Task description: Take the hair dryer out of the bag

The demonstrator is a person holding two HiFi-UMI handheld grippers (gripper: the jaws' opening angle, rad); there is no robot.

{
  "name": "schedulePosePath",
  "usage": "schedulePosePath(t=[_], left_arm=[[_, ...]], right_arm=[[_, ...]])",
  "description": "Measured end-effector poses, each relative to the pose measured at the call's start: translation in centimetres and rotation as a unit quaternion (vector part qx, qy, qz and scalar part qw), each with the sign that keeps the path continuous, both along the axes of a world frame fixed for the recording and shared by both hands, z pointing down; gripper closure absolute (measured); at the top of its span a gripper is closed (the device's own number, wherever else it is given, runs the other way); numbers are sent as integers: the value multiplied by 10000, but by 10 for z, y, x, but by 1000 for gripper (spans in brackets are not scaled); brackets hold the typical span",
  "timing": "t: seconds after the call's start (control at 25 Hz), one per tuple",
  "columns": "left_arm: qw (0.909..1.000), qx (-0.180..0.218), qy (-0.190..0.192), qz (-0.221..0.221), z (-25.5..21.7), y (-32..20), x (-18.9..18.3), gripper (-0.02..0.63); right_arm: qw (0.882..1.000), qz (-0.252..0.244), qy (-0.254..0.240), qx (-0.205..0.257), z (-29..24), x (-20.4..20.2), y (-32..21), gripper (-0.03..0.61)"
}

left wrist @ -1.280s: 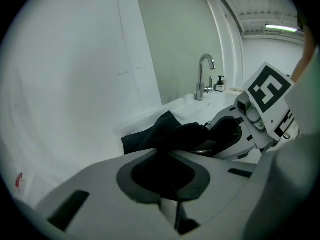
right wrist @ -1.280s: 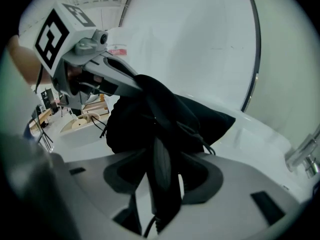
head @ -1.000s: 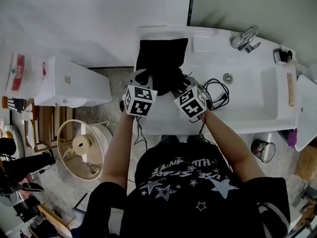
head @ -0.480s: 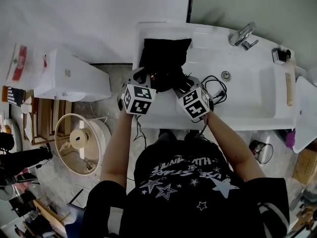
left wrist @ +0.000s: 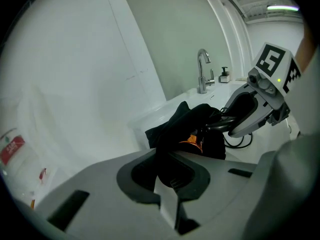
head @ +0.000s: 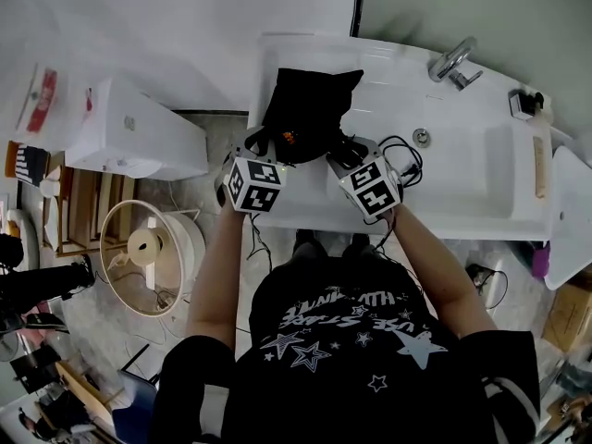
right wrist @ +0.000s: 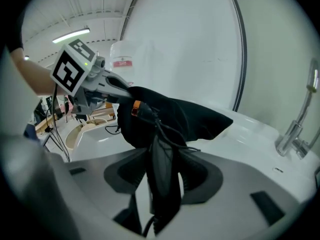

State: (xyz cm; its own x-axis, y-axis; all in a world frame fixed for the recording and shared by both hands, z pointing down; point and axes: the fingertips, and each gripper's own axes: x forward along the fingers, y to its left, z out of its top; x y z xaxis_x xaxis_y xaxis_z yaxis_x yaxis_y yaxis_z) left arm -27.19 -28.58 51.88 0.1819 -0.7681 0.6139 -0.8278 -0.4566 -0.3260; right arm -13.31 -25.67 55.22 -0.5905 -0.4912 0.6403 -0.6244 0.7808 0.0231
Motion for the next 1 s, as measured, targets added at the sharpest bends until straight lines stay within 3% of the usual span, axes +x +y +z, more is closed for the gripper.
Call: schedulePosePath(t=[0.44, 0.76, 1.0], left_arm=[[9998, 159, 61, -32, -11, 3, 2, 587], [9994, 199, 281, -36, -17, 6, 3, 588], [9938, -62, 1076, -283, -21, 8, 4, 588]], right_arm=[[9981, -451, -415, 6, -14, 12, 27, 383], [9912, -769, -982, -434, -18, 12, 50, 385], [9888, -933, -1087, -410, -20, 17, 58, 385]])
